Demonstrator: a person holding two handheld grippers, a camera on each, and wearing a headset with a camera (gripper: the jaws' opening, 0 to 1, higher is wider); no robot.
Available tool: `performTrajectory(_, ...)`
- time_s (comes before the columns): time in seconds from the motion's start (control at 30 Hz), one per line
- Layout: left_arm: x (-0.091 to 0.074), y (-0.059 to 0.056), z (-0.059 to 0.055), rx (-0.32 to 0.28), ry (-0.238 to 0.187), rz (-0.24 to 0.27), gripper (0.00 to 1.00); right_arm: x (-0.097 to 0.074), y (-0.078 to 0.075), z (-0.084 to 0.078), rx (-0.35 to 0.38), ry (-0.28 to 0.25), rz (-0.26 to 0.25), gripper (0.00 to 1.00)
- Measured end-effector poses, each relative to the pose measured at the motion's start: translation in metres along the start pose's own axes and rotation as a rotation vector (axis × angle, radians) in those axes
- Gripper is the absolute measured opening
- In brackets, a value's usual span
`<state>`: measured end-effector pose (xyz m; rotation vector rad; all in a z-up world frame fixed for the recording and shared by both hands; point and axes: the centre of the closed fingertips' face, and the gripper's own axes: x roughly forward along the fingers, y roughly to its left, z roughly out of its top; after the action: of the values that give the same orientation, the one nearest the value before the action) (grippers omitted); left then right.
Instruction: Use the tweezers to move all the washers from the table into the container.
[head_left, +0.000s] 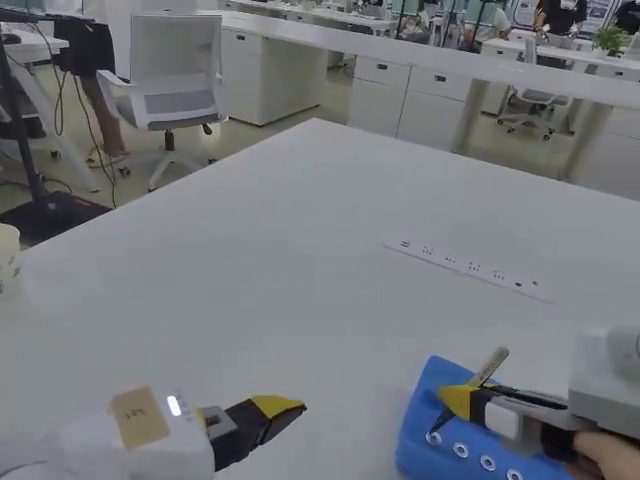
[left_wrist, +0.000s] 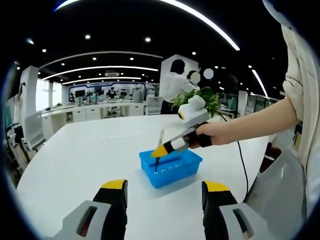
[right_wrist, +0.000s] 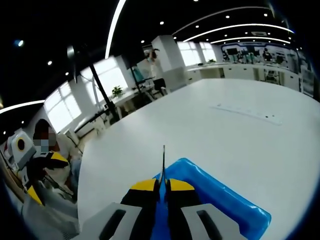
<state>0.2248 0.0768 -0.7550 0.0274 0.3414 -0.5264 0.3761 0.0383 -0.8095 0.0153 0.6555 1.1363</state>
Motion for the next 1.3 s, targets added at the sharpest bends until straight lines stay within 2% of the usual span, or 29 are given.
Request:
performTrajectory(0.17, 0.002, -0.007, -0.001, 0.011, 0.012, -0.033, 0.60, -0.019, 0.009, 0.010, -0.023, -0.035, 0.004, 0.04)
performTrajectory(0.33, 0.002, -0.009, -0.001, 0.001, 0.011, -0.046, 0.60, -0.037, 0.016, 0.014, -0.036, -0.061, 0.011, 0.04)
performTrajectory(0.67, 0.004, -0.021, -0.001, 0.019, 0.029, -0.103, 0.59, -0.063, 0.040, 0.012, -0.056, -0.084, 0.023, 0.04)
performTrajectory(0.83, 0.004, -0.032, 0.000, 0.023, 0.045, -0.160, 0.53, -0.075, 0.056, 0.009, -0.083, -0.091, 0.030, 0.04)
performTrajectory(1.0, 0.004, -0.045, 0.004, 0.046, 0.058, -0.224, 0.48, -0.084, 0.070, -0.002, -0.136, -0.063, 0.045, 0.04)
performTrajectory(1.3, 0.005, -0.067, 0.017, 0.093, 0.073, -0.350, 0.39, -0.105, 0.087, -0.037, -0.234, 0.053, 0.092, 0.04)
